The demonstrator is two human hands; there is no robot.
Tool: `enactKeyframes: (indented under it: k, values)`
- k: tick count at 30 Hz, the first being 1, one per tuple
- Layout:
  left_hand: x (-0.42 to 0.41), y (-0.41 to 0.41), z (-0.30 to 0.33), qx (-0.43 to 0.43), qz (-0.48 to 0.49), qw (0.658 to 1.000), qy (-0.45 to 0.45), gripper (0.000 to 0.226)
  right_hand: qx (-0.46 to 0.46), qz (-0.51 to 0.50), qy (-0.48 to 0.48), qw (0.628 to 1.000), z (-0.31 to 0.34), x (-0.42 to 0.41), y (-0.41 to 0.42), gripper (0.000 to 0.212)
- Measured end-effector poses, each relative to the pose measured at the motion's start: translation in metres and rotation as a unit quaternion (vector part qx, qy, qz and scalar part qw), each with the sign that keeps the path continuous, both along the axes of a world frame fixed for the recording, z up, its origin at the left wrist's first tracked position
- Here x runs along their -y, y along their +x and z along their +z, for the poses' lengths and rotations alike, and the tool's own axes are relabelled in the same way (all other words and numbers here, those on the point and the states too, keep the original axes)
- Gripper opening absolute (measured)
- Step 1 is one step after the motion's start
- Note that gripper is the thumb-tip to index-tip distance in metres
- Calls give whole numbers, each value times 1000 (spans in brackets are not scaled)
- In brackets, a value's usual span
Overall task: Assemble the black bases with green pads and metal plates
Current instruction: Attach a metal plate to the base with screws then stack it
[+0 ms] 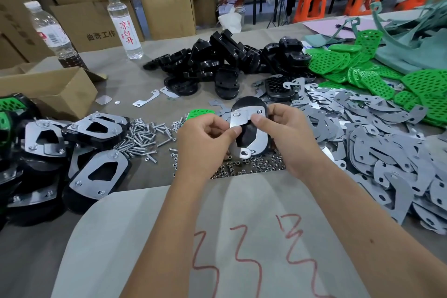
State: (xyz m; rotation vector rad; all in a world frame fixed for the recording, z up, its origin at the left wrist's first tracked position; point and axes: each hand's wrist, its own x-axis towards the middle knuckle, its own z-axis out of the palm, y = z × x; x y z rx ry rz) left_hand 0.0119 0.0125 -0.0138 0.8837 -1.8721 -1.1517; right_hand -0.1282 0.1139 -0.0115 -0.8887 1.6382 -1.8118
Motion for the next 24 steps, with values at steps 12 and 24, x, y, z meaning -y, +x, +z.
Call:
enactKeyframes:
  k: [12,24]
  values:
    - [0,-3,-1,-105,-78,976,173,15,-8,2,-2,1000,-1,-1,-4,22]
    - [-9,-5,2,-23,2,999,28,30,-8,-8,17,1000,-3,0,-2,20]
